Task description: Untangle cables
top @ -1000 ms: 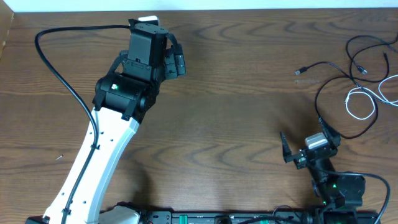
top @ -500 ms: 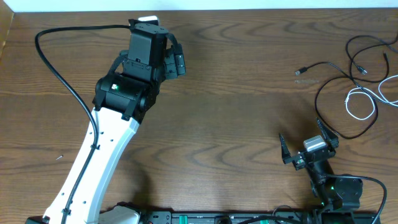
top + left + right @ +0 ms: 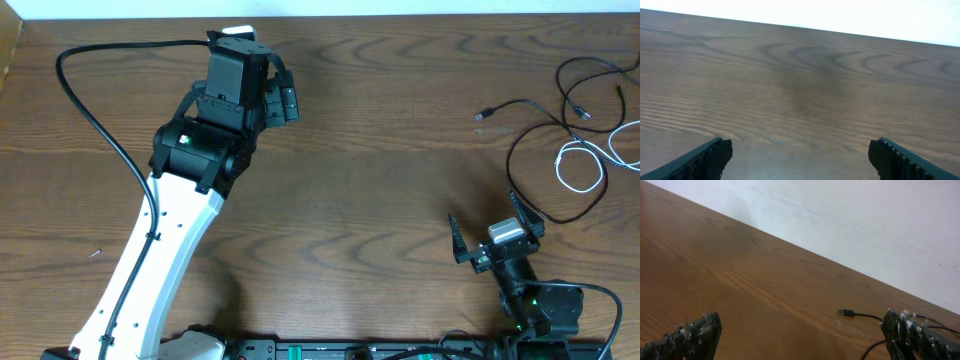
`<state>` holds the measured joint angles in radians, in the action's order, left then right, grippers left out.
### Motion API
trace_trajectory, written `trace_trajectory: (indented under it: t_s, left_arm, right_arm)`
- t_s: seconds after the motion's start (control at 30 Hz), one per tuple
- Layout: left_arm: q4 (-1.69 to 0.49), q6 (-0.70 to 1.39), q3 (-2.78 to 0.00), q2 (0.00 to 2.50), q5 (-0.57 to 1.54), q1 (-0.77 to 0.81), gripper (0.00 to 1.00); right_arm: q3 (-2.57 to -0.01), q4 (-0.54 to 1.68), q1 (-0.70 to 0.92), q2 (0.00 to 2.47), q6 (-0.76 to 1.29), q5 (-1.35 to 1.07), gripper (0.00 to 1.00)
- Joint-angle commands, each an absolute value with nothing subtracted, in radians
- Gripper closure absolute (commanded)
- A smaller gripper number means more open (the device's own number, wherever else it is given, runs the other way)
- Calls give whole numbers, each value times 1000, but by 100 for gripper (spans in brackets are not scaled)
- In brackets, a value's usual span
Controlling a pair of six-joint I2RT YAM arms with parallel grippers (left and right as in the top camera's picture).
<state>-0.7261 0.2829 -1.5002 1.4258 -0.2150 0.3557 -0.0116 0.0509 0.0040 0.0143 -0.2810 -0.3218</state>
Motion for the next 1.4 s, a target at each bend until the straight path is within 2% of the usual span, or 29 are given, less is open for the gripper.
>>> trace_trajectory:
  t_s: [0.0, 0.3, 0.47, 0.63, 0.83, 1.17, 1.37]
  left_arm:
    - [-750, 266, -1504, 1427, -220, 352, 7]
    - [-769, 262, -1496, 1411, -274, 337, 6]
    - [-662, 262, -1398, 1304, -150, 251, 6]
    - [-344, 167, -1116, 1089, 79, 130, 6]
    - [-75, 168, -739, 802, 131, 17, 6]
    - [97, 123, -268, 380, 129, -67, 6]
    - [97, 93, -92, 195, 112, -67, 6]
  right_arm:
    - [-6, 50, 0, 6, -285, -324, 1]
    - [-6, 49, 0, 6, -285, -324, 1]
    - [-6, 49, 0, 6, -286, -324, 1]
    - [-6, 49, 0, 6, -285, -324, 1]
    - [-6, 49, 0, 6, -285, -324, 1]
    - [-6, 49, 0, 6, -285, -324, 1]
    - [-6, 49, 0, 6, -285, -324, 1]
